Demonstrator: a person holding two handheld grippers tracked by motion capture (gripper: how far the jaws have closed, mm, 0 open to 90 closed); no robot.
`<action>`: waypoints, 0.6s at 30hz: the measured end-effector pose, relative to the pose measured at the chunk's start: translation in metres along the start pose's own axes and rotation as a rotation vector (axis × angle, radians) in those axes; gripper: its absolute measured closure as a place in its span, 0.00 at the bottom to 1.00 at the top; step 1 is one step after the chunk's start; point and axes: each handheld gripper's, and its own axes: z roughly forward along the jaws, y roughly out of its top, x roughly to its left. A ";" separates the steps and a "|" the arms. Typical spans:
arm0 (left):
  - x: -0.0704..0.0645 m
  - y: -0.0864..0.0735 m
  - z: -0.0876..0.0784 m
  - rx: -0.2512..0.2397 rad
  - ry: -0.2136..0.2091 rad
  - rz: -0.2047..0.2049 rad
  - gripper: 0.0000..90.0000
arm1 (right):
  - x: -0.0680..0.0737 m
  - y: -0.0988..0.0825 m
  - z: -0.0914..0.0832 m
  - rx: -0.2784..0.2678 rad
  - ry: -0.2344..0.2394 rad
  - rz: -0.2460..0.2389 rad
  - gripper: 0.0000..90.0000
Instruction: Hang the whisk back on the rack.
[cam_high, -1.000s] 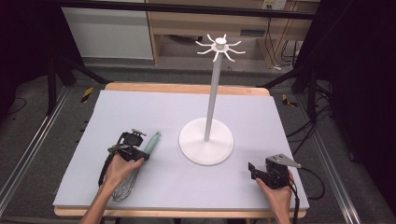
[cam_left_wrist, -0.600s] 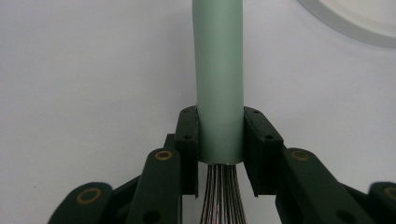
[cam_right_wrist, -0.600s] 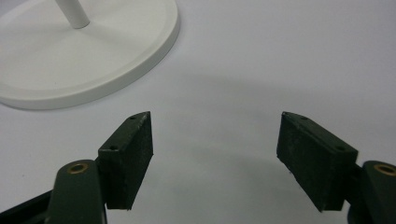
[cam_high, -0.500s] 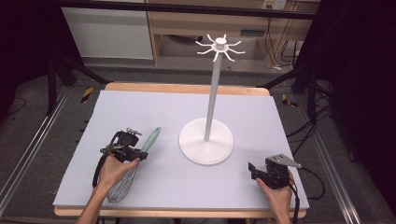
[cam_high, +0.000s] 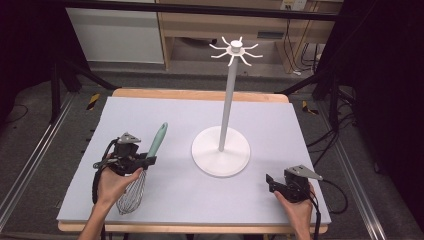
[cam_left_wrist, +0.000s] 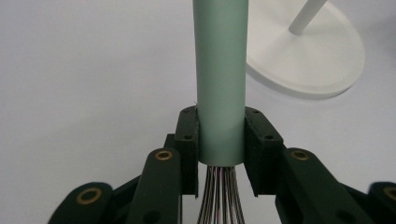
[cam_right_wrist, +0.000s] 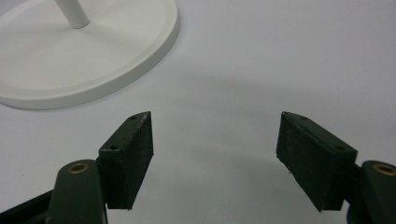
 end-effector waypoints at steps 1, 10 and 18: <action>-0.001 0.000 -0.002 -0.018 0.000 -0.001 0.77 | 0.000 0.000 0.000 0.000 0.000 0.000 0.31; -0.010 0.003 -0.015 -0.176 -0.015 0.028 0.77 | 0.000 0.000 0.000 -0.004 0.000 -0.001 0.30; -0.019 0.008 -0.023 -0.274 -0.036 0.034 0.77 | 0.000 0.000 0.000 -0.008 -0.001 -0.002 0.28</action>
